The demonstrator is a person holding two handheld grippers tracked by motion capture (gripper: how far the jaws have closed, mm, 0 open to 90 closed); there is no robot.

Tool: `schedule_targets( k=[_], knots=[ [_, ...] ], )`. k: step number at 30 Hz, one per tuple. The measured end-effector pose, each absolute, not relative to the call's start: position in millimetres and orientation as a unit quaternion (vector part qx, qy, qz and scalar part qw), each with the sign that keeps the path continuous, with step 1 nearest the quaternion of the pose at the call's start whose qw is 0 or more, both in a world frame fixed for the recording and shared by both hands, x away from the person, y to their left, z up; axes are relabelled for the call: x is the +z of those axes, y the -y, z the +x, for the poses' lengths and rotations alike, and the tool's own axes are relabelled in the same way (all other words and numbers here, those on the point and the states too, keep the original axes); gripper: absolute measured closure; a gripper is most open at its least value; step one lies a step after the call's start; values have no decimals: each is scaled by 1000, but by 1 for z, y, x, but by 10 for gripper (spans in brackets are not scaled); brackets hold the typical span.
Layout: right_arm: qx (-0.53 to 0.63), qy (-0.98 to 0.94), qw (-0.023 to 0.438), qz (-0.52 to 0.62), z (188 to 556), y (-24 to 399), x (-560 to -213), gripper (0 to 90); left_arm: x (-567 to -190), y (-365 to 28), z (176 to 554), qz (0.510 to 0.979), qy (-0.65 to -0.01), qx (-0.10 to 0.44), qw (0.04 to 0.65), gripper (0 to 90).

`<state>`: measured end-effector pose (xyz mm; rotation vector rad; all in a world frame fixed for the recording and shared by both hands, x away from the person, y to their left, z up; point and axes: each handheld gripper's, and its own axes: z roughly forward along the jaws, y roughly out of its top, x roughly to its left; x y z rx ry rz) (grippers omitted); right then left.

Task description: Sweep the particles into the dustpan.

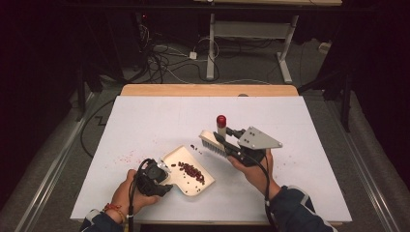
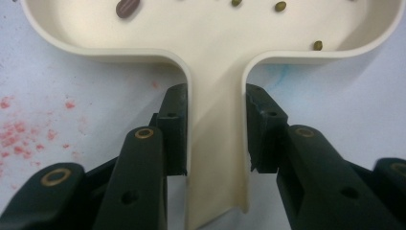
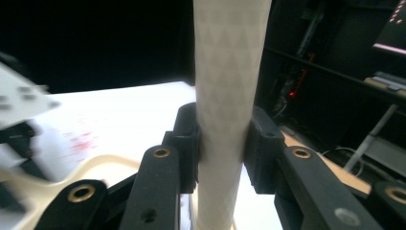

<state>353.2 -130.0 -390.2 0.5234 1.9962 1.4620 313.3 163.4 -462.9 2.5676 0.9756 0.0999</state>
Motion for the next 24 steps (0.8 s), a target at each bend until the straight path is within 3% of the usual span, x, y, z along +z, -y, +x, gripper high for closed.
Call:
schedule_targets(
  k=[5, 11, 24],
  knots=[
    [542, -756, 310, 196, 386, 112, -398, 700, -463, -168, 317, 915, -351, 30, 196, 637],
    [547, -763, 284, 196, 402, 98, -410, 700, -463, -174, 320, 912, -358, 31, 196, 636],
    [571, -767, 227, 185, 350, 86, -409, 700, -464, -177, 327, 903, -380, 39, 196, 636]
  ],
)
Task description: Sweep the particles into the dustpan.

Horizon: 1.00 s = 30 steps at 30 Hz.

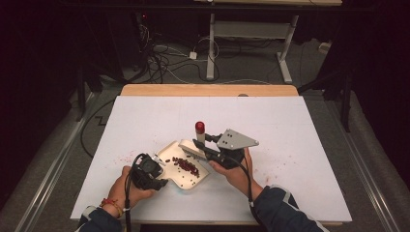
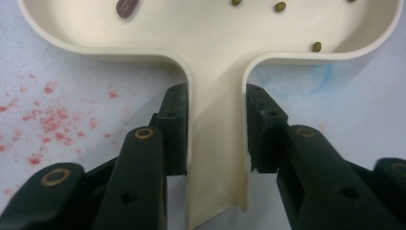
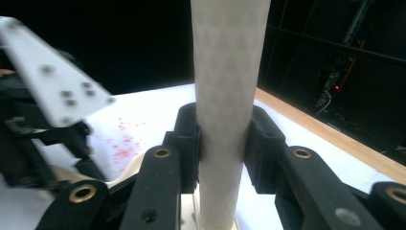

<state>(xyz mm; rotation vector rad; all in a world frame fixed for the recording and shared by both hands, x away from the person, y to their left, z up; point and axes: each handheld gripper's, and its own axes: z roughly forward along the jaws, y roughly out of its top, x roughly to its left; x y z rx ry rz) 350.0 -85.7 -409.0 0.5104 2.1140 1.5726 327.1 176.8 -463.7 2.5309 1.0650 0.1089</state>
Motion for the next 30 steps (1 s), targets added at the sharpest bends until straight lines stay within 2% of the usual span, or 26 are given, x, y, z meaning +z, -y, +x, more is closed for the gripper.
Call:
schedule_targets(
  k=[8, 18, 30],
  knots=[
    [580, -765, 232, 158, 326, 81, -403, 700, -464, -176, 326, 905, -378, 42, 192, 636],
    [572, -748, 274, 195, 331, 118, -387, 700, -463, -177, 325, 907, -375, 43, 187, 637],
    [536, -784, 248, 191, 309, 117, -402, 700, -462, -175, 321, 908, -374, 54, 180, 637]
  ],
)
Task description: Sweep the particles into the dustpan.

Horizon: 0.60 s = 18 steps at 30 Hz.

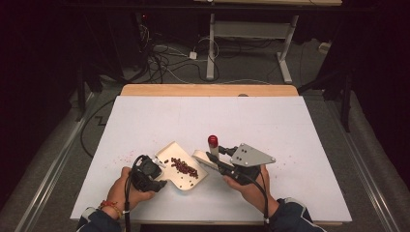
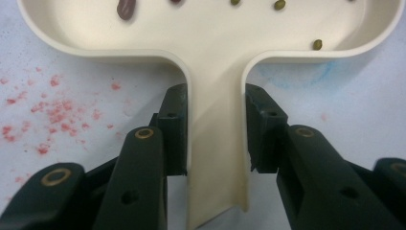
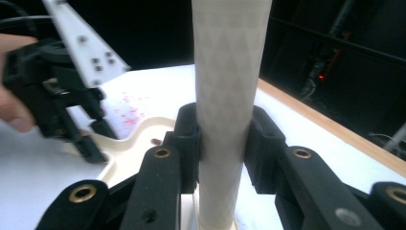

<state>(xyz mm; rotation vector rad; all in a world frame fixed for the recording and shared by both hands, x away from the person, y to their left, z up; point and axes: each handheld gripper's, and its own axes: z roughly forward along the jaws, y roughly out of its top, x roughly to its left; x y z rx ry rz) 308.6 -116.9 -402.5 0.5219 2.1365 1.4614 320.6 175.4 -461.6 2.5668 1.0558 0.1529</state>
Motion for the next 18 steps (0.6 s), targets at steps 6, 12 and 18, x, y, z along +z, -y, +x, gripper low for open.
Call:
schedule_targets(
  k=[6, 12, 18],
  knots=[
    [553, -781, 230, 175, 302, 112, -398, 700, -460, -177, 320, 908, -373, 55, 184, 637],
    [564, -770, 236, 181, 304, 122, -389, 700, -461, -177, 320, 908, -373, 55, 185, 637],
    [560, -765, 256, 189, 309, 130, -386, 700, -461, -177, 320, 907, -374, 55, 185, 637]
  ],
)
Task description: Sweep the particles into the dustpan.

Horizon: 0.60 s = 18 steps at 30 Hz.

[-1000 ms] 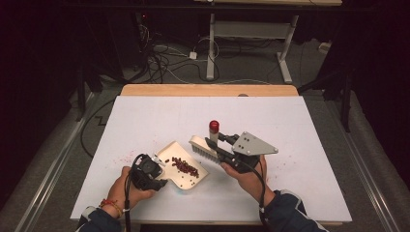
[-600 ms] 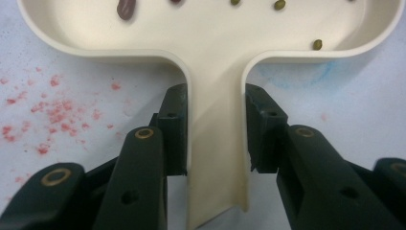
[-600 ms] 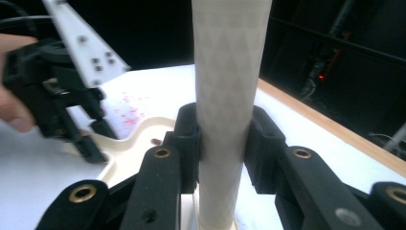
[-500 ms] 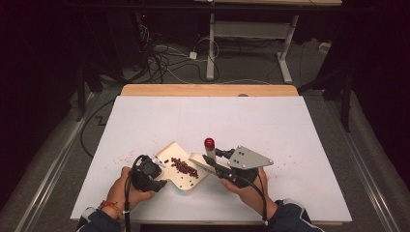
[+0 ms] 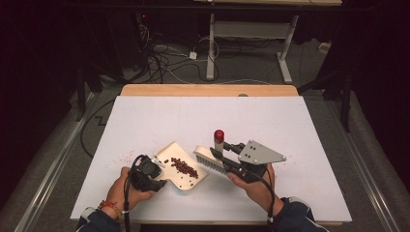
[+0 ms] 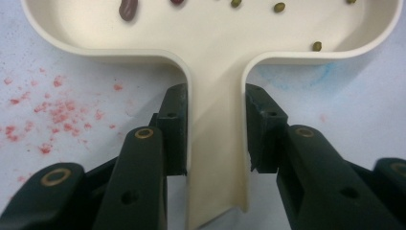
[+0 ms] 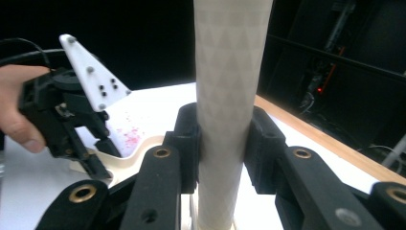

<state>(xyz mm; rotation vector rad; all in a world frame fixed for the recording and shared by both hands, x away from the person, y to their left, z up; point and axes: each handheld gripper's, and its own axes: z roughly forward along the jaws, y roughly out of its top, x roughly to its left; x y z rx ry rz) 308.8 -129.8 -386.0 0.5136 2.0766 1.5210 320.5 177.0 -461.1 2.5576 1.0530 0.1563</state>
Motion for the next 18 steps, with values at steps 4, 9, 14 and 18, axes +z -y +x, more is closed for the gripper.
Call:
schedule_targets(
  k=[4, 9, 14, 18],
  knots=[
    [552, -769, 262, 190, 311, 130, -388, 700, -461, -177, 320, 907, -374, 56, 185, 637],
    [541, -779, 250, 195, 316, 125, -397, 700, -461, -177, 320, 907, -374, 56, 186, 636],
    [550, -785, 225, 174, 310, 117, -398, 700, -462, -177, 321, 906, -375, 58, 187, 633],
    [556, -788, 212, 159, 305, 111, -396, 700, -462, -177, 320, 905, -376, 60, 190, 635]
  ],
)
